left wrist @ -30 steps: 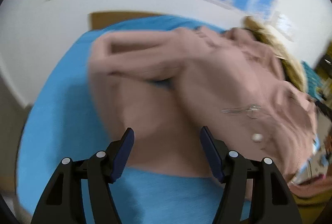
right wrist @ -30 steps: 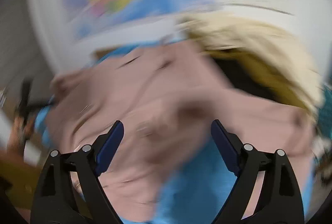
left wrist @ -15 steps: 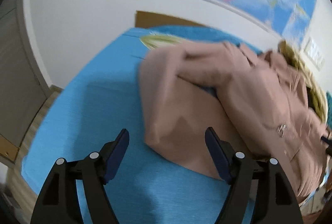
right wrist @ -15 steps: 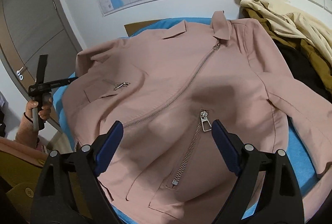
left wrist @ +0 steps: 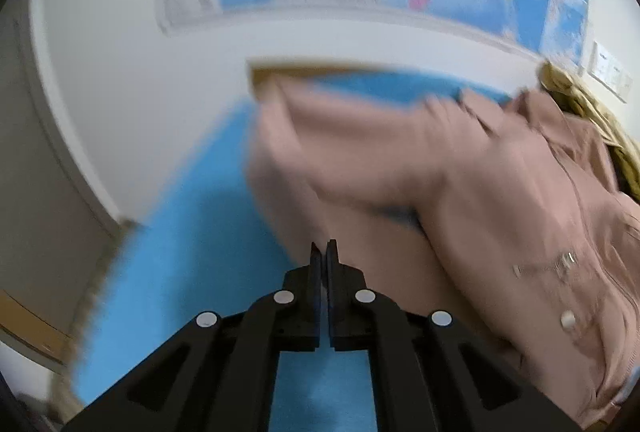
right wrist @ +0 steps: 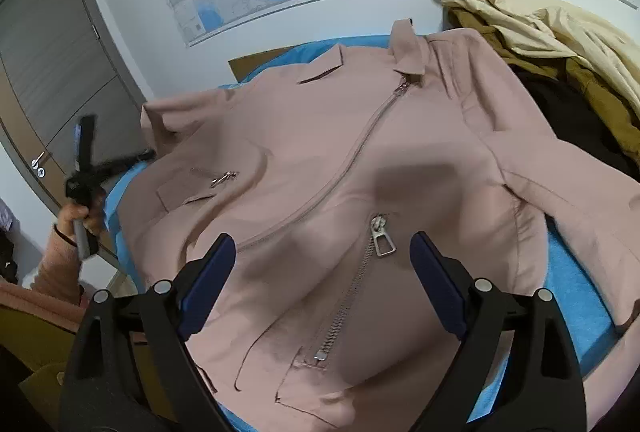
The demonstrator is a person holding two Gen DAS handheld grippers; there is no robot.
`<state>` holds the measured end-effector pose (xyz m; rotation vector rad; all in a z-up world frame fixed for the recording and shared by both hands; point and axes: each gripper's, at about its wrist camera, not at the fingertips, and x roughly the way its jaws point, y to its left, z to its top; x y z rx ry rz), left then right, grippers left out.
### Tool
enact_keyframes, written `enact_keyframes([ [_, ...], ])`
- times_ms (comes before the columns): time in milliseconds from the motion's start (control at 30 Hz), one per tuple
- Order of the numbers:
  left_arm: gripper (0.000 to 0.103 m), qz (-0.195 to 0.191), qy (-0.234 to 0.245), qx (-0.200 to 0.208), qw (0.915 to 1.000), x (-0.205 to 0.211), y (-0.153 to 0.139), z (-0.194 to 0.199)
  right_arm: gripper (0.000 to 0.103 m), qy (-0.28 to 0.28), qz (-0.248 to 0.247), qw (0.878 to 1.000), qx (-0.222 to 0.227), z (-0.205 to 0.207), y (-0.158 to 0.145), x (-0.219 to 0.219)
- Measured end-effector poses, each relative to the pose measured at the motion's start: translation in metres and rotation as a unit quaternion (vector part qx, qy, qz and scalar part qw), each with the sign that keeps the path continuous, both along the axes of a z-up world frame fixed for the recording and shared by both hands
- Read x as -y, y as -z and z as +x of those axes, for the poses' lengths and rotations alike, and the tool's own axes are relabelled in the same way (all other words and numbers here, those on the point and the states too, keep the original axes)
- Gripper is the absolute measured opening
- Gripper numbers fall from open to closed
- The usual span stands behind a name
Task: Fold large clothes
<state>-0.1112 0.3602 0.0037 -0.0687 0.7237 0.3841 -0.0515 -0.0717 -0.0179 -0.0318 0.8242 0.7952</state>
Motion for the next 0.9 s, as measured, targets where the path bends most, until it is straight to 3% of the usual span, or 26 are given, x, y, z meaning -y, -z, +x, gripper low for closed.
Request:
enact_keyframes([
  [67,0.001,0.062,-0.023,0.003,0.9978,-0.003,-0.025,-0.006,0.088,0.001,-0.001,1.0,0.001,0.003,-0.001,0.001],
  [133,0.001,0.141,-0.046,0.001,0.989,-0.002,-0.048,-0.011,0.088,0.003,-0.005,1.0,0.006,0.009,-0.003,-0.001],
  [167,0.002,0.163,-0.055,-0.002,0.985,-0.003,-0.054,-0.011,0.088,0.004,-0.004,1.0,0.006,0.011,-0.003,-0.002],
  [200,0.002,0.158,-0.06,-0.007,0.9855,-0.007,-0.06,-0.011,0.088,0.004,-0.001,1.0,0.002,0.016,-0.004,-0.002],
  [267,0.004,0.144,-0.067,-0.019,0.9872,-0.015,-0.059,-0.007,0.088,0.002,0.01,1.0,-0.004,0.022,-0.005,-0.004],
  [367,0.056,0.041,-0.016,-0.041,0.9982,-0.014,-0.033,-0.001,0.088,-0.005,0.017,1.0,-0.004,0.025,-0.005,-0.01],
  [400,0.065,0.015,-0.01,-0.043,0.9989,-0.013,-0.02,-0.001,0.088,-0.009,0.019,1.0,-0.006,0.025,-0.004,-0.012],
  [533,0.071,-0.1,0.01,-0.051,0.9936,-0.019,0.022,0.0,0.088,-0.017,0.012,1.0,-0.015,0.023,0.002,-0.019],
  [633,0.063,-0.14,0.008,-0.054,0.9887,-0.02,0.044,0.002,0.088,-0.02,0.009,1.0,-0.018,0.021,0.006,-0.022],
  [767,0.002,-0.113,0.032,-0.052,0.9917,-0.004,0.052,0.013,0.088,-0.014,0.011,1.0,-0.02,0.021,0.007,-0.022],
  [800,0.0,-0.097,0.023,-0.052,0.9937,-0.002,0.048,0.014,0.088,-0.013,0.011,1.0,-0.02,0.021,0.006,-0.022],
  [900,0.0,-0.001,-0.012,-0.049,0.9987,-0.003,0.02,0.019,0.088,-0.01,0.005,1.0,-0.013,0.022,0.003,-0.02],
])
